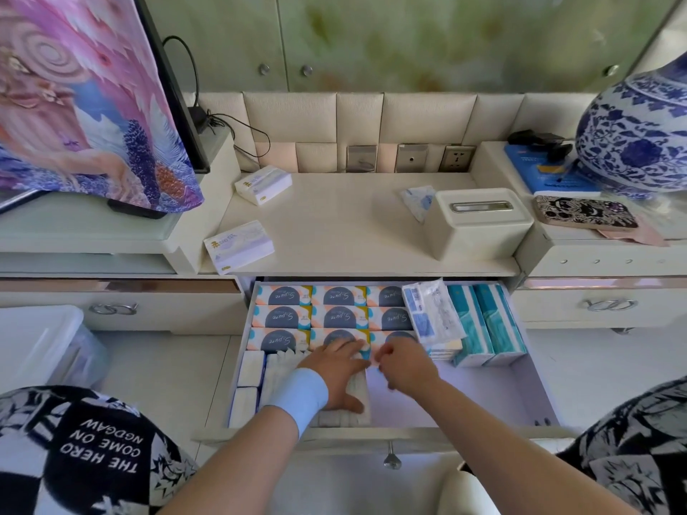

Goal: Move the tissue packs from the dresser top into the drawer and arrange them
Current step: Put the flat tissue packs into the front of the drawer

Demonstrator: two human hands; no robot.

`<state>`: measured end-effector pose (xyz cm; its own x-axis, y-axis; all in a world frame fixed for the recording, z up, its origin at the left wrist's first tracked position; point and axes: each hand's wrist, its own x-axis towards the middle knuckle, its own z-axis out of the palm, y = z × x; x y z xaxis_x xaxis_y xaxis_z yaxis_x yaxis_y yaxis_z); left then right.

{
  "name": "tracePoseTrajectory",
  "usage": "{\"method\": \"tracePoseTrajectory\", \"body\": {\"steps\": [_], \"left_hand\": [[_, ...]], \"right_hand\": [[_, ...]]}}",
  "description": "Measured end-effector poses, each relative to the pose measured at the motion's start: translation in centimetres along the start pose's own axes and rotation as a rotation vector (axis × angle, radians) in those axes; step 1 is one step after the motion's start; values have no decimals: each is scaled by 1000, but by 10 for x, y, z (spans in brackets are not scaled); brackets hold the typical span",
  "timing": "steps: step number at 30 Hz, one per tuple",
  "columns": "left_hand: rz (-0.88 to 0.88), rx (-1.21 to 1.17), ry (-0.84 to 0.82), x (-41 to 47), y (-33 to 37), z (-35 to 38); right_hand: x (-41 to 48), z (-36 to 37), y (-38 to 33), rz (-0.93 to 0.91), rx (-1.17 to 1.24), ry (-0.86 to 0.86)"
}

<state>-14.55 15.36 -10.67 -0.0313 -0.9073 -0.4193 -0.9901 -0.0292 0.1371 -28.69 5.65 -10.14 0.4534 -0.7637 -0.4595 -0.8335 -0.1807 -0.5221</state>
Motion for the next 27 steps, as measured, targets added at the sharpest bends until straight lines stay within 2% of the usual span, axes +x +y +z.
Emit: {"method": "tracePoseTrajectory", "body": {"steps": [2, 4, 5, 7, 9, 14, 18, 20, 23, 25, 27], "left_hand": [[-8, -3, 9, 2, 1, -6], [-32, -42, 28, 5, 3, -8], [-44, -59, 36, 7, 4, -8], [-49, -58, 57, 12, 6, -11], [-53, -70, 73, 16, 7, -17], [-134, -397, 203, 21, 14, -33], [-210, -788, 304, 24, 20, -40], [-248, -908, 375, 28, 20, -40], [-349, -1074, 433, 32, 17, -43], [-374, -1240, 415, 32, 16, -49], [-390, -1389, 377, 30, 14, -57]], "right_hand": [[6, -15, -3, -74, -88, 324], [11, -33, -4, -116, -110, 475], [16, -40, -1, -105, -175, 474], [25, -49, 10, 4, -357, 344], [31, -52, 21, 84, -426, 236], [37, -49, 25, 42, -422, 305], [29, -54, 9, 48, -61, 355], [26, -59, 1, 55, 87, 364], [27, -63, -4, 98, 461, 155], [24, -61, -1, 133, 715, -56], [21, -59, 4, 154, 877, -144]]}}
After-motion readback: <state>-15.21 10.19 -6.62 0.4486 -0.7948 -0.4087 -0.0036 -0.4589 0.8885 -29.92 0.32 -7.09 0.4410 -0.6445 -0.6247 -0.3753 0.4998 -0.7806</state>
